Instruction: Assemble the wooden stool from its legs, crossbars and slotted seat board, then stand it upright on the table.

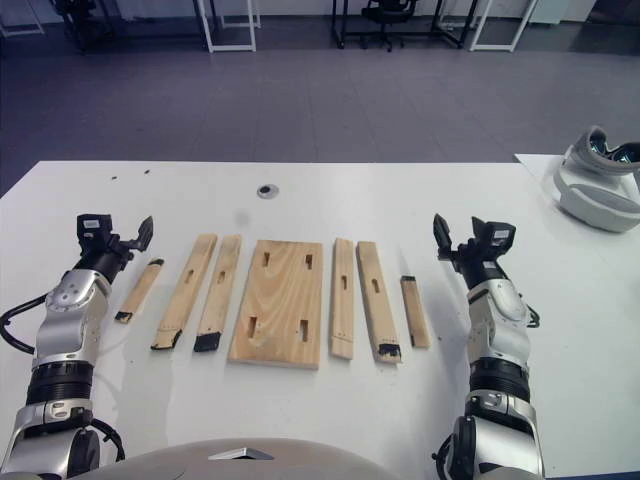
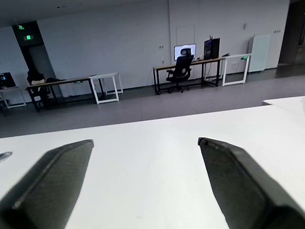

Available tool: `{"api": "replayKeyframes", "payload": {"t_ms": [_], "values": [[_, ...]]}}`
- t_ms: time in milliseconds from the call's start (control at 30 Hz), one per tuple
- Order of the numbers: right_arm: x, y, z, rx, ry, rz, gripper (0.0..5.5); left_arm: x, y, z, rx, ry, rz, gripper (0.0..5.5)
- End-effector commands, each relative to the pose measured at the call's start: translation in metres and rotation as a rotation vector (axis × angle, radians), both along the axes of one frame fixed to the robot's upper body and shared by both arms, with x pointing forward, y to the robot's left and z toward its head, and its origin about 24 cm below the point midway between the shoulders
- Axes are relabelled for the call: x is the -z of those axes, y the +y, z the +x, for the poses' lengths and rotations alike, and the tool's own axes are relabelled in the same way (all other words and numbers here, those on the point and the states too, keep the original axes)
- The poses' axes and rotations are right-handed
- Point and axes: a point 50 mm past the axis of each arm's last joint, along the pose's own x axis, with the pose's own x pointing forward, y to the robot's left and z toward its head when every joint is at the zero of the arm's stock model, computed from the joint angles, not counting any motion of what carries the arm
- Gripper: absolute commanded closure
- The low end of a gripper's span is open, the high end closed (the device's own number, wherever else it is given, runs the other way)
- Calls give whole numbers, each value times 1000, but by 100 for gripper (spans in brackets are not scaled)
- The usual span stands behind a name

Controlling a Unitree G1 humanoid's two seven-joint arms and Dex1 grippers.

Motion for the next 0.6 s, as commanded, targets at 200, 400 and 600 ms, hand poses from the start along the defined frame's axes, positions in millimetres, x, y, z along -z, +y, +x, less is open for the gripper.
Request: {"api": "replayKeyframes", "payload": {"t_ms": [200,400,600], "values": [[18,11,-15,28,26,4,139,17,10,-25,162,191,-2,133],[23,12,-21,24,60,-15,139,45,23,-79,223,441,-100,151],[26,14,-22,14,86,-39,139,61,30,-94,162,542,-59,247]]}}
